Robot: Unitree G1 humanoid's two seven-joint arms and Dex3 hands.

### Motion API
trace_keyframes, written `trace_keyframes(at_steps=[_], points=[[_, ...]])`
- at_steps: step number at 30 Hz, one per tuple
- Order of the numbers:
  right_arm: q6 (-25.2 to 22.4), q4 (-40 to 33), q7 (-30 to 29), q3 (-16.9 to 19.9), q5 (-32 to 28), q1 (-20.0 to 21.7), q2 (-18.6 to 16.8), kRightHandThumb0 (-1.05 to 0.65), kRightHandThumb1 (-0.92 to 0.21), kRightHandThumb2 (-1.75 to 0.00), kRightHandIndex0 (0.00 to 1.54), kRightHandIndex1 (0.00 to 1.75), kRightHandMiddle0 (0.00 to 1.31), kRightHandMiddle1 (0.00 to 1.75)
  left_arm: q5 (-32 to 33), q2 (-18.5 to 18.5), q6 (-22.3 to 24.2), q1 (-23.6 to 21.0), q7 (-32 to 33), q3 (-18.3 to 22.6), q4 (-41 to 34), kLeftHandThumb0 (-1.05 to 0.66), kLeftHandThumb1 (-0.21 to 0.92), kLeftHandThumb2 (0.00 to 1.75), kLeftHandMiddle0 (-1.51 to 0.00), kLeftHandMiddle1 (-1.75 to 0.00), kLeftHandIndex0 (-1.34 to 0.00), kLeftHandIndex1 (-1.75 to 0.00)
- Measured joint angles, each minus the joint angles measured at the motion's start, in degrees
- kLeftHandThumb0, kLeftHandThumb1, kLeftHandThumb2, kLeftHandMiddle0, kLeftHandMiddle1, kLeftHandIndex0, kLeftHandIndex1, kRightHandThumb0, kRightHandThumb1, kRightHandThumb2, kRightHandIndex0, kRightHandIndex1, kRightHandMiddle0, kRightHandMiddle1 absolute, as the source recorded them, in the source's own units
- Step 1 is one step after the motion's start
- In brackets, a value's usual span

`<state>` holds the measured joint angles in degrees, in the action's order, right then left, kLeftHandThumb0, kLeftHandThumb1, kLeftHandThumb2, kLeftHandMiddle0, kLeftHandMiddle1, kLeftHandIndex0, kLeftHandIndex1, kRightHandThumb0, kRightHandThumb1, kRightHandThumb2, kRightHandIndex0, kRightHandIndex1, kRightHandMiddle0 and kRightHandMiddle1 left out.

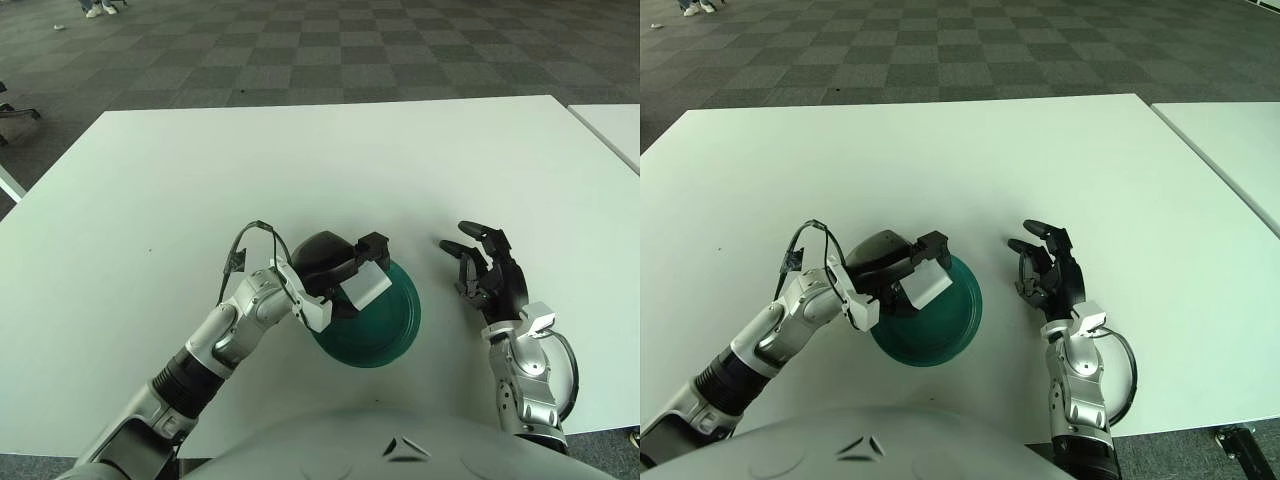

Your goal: Put the charger into the plate.

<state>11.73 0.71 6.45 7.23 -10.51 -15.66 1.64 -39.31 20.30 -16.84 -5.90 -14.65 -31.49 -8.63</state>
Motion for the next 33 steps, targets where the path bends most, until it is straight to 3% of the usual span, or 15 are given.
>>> trace_keyframes(at_steps=[4, 5, 6, 8, 9, 10, 11, 12, 13, 15, 17, 23, 33], points=[[-0.1, 0.0, 0.2, 0.1, -0.4, 0.1, 0.0, -0.52, -0.66, -0.77, 0.3, 0.88, 0.02, 1.16, 0.0, 0.0, -0.7, 0.2, 0.0, -0.2, 0.5, -0.43, 0.48, 1.09, -0.88, -1.75, -0.48, -1.75], [-0.2, 0.0, 0.3, 0.1, -0.6, 0.1, 0.0, -0.51, -0.66, -0.77, 0.3, 0.88, 0.03, 1.17, 0.0, 0.0, -0.9, 0.2, 0.0, -0.1, 0.5, -0.59, 0.63, 0.87, -0.76, -1.75, -0.37, -1.74], [-0.3, 0.0, 0.5, 0.1, -1.0, 0.2, 0.0, -0.5, -0.66, -0.78, 0.3, 0.89, 0.03, 1.18, 0.0, 0.0, -0.9, 0.2, 0.0, -0.1, 0.5, -0.66, 0.69, 0.79, -0.65, -1.75, -0.32, -1.73], [-0.6, 0.1, 1.1, 0.3, -2.0, 0.5, 0.0, -0.48, -0.65, -0.8, 0.31, 0.88, 0.02, 1.2, 0.0, 0.2, -0.9, 0.2, -0.2, -0.1, 0.4, -0.86, 0.82, 0.63, -0.32, -1.58, -0.16, -1.66], [-0.7, 0.2, 1.4, 0.4, -2.3, 0.6, 0.0, -0.47, -0.65, -0.81, 0.31, 0.88, 0.02, 1.2, -0.1, 0.3, -0.9, 0.2, -0.3, -0.1, 0.3, -0.89, 0.84, 0.61, -0.28, -1.56, -0.14, -1.65], [-0.8, 0.3, 1.5, 0.4, -2.5, 0.7, 0.0, -0.47, -0.66, -0.82, 0.31, 0.88, 0.02, 1.2, -0.2, 0.4, -0.9, 0.2, -0.5, -0.1, 0.2, -0.95, 0.87, 0.6, -0.19, -1.3, -0.09, -1.48], [-0.8, 0.4, 1.6, 0.4, -2.6, 0.9, 0.0, -0.46, -0.67, -0.83, 0.31, 0.87, 0.02, 1.2, -0.5, 0.6, -0.9, 0.3, -0.6, -0.1, 0.0, -0.98, 0.89, 0.63, -0.14, -0.95, -0.06, -1.16], [-0.9, 0.6, 1.7, 0.4, -2.6, 1.0, 0.1, -0.45, -0.67, -0.83, 0.32, 0.86, 0.02, 1.2, -0.9, 0.9, -0.9, 0.3, -0.8, -0.1, -0.3, -1.0, 0.9, 0.64, -0.14, -0.79, -0.04, -1.05], [-1.0, 0.7, 1.8, 0.4, -2.6, 1.2, 0.2, -0.45, -0.68, -0.83, 0.32, 0.84, 0.02, 1.19, -1.6, 1.2, -0.9, 0.3, -1.2, -0.2, -0.8, -1.02, 0.9, 0.67, -0.12, -0.54, -0.03, -0.81], [-1.3, 0.9, 1.8, 0.4, -2.4, 1.6, 0.4, -0.45, -0.7, -0.83, 0.33, 0.82, 0.02, 1.18, -2.5, 2.0, -0.9, 0.3, -2.0, -0.2, -1.7, -1.03, 0.91, 0.72, -0.1, -0.25, -0.01, -0.53], [-1.8, 1.1, 1.8, 0.3, -2.1, 1.9, 0.7, -0.44, -0.72, -0.83, 0.34, 0.8, 0.02, 1.17, -3.2, 2.7, -1.0, 0.3, -2.9, -0.2, -2.6, -1.04, 0.92, 0.75, -0.08, -0.14, -0.01, -0.38], [-2.3, 1.5, 1.4, 0.3, -1.6, 2.5, 1.3, -0.44, -0.74, -0.82, 0.35, 0.76, 0.02, 1.16, -4.4, 4.4, -1.3, 0.2, -5.5, -0.2, -4.4, -1.05, 0.92, 0.81, -0.01, -0.02, 0.0, -0.08], [-2.3, 1.5, 0.5, 0.1, -0.7, 2.6, 1.3, -0.44, -0.73, -0.81, 0.34, 0.75, 0.07, 1.2, -6.7, 7.4, -3.3, -1.2, -10.0, -0.2, -6.1, -1.05, 0.92, 0.76, 0.0, 0.0, 0.0, 0.0]])
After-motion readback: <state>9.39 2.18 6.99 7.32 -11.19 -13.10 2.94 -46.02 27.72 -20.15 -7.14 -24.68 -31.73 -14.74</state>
